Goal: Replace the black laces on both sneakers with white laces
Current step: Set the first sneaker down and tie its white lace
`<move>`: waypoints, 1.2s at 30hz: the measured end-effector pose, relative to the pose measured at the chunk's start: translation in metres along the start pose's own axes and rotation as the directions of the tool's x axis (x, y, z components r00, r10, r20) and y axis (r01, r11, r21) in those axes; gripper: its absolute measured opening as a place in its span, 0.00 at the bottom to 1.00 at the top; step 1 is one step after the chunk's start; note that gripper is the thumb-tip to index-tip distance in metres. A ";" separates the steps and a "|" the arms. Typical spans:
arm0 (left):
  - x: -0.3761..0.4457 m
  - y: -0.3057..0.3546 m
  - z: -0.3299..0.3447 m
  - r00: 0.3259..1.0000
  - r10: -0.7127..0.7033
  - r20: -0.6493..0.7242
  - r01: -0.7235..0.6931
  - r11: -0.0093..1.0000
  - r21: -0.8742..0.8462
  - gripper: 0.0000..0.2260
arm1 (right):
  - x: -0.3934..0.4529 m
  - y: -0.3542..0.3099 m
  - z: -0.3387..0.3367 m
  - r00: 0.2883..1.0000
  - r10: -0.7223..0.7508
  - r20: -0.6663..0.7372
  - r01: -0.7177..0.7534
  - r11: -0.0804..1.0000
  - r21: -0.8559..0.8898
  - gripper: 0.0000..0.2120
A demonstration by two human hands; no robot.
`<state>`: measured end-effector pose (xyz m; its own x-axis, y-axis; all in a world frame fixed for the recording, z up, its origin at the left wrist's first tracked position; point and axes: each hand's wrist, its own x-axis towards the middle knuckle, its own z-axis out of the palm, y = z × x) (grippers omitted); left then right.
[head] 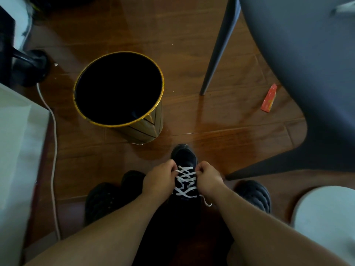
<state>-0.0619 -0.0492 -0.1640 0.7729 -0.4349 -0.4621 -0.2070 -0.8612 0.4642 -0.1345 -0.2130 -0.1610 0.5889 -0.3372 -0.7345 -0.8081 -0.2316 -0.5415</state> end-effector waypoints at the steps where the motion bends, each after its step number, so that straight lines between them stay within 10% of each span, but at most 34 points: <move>1: -0.002 -0.002 -0.001 0.999 0.040 0.007 -0.040 0.998 0.058 0.03 | 0.000 0.000 -0.001 1.000 0.004 -0.008 -0.004 1.000 0.003 0.09; 6: -0.002 -0.004 -0.007 0.985 0.170 0.019 -0.166 0.925 0.343 0.02 | -0.003 -0.003 0.002 1.000 0.009 -0.026 -0.009 1.000 0.007 0.07; 13: -0.004 -0.011 -0.011 0.997 -0.083 -0.001 0.082 0.995 0.062 0.07 | -0.007 0.000 -0.004 1.000 0.000 -0.028 0.002 0.998 0.068 0.05; 24: -0.008 -0.016 0.002 0.997 0.072 0.028 -0.071 0.997 -0.042 0.10 | -0.011 0.016 0.003 0.996 -0.084 0.000 0.084 0.995 0.060 0.12; 32: -0.015 -0.006 -0.003 0.992 0.125 0.015 -0.126 0.991 0.048 0.05 | -0.012 0.007 -0.003 0.981 -0.168 0.101 0.190 0.942 -0.276 0.10; 36: -0.018 0.000 -0.006 0.979 0.160 0.130 -0.171 0.982 0.077 0.05 | -0.021 0.000 -0.010 0.958 -0.227 0.178 0.288 0.711 -0.642 0.14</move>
<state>-0.0723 -0.0398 -0.1511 0.6451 -0.5977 -0.4760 -0.3817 -0.7918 0.4768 -0.1466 -0.2146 -0.1413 0.7495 -0.1082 -0.6531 -0.4130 -0.8475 -0.3334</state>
